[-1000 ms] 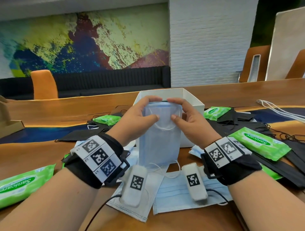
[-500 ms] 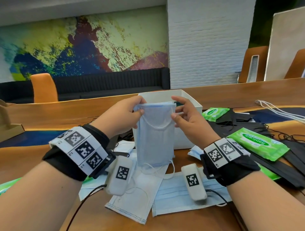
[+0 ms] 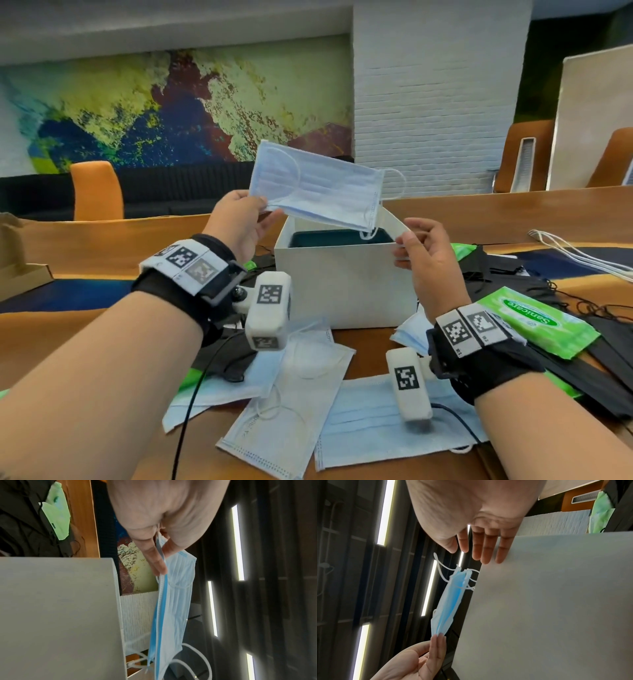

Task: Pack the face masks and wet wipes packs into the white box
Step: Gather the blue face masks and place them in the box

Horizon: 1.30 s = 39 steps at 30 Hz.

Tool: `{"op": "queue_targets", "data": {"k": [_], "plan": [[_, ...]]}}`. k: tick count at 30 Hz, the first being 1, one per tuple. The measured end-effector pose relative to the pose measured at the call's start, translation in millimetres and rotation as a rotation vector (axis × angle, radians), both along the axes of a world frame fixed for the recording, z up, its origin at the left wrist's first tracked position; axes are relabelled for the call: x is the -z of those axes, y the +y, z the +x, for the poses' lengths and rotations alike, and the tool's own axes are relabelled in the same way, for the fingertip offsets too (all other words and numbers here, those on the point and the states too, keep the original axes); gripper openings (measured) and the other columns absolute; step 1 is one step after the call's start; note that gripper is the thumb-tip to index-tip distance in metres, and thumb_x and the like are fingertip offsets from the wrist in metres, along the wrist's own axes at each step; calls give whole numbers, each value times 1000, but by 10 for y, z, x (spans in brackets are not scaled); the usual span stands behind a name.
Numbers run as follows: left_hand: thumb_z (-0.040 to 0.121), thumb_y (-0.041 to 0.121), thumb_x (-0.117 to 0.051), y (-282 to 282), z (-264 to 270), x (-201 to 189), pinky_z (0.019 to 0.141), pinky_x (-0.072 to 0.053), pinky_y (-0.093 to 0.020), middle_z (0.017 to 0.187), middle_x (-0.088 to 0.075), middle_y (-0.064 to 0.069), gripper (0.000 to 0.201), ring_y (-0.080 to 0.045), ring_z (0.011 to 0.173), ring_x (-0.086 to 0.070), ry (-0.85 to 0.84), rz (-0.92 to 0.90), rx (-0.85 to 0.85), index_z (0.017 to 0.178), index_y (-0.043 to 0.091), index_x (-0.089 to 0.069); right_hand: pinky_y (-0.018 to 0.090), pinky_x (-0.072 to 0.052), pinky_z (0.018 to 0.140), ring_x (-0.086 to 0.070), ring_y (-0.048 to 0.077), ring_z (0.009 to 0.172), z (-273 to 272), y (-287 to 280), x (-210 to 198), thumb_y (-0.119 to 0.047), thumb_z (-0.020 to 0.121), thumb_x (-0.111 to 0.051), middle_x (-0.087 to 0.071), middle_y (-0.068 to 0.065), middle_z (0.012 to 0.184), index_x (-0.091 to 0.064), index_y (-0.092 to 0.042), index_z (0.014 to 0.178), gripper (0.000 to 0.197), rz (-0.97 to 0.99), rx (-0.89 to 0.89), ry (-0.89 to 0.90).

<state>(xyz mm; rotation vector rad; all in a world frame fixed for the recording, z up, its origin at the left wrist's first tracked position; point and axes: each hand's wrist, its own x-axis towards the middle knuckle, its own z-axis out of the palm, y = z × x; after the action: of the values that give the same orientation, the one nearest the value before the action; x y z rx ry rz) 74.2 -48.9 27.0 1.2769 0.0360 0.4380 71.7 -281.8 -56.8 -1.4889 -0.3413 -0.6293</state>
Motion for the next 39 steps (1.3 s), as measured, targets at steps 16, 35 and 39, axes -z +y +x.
{"op": "queue_targets", "data": {"k": [16, 35, 39], "plan": [[90, -6, -52, -339, 158, 83, 50, -56, -22, 109, -58, -16, 30, -19, 78, -64, 335, 425, 25, 120, -5, -50, 23, -38, 95, -42, 1, 105, 142, -171, 84, -20, 95, -49, -49, -9, 116, -59, -19, 120, 27, -418, 257, 35], [100, 36, -40, -443, 41, 69, 73, -52, -28, 103, -56, -6, 41, -18, 78, -55, 492, 1399, -31, 129, 8, -48, 32, -43, 101, -43, 1, 106, 148, -168, 99, -23, 96, -49, -45, -14, 114, -58, -22, 117, 23, -416, 223, 54], [100, 51, -29, -506, -43, 100, 98, -39, -32, 132, -53, -11, 57, -26, 116, -51, 446, 1608, -83, 135, 9, -48, 30, -41, 102, -43, 1, 107, 140, -162, 90, -22, 96, -49, -45, -12, 114, -58, -21, 117, 23, -413, 221, 50]]}}
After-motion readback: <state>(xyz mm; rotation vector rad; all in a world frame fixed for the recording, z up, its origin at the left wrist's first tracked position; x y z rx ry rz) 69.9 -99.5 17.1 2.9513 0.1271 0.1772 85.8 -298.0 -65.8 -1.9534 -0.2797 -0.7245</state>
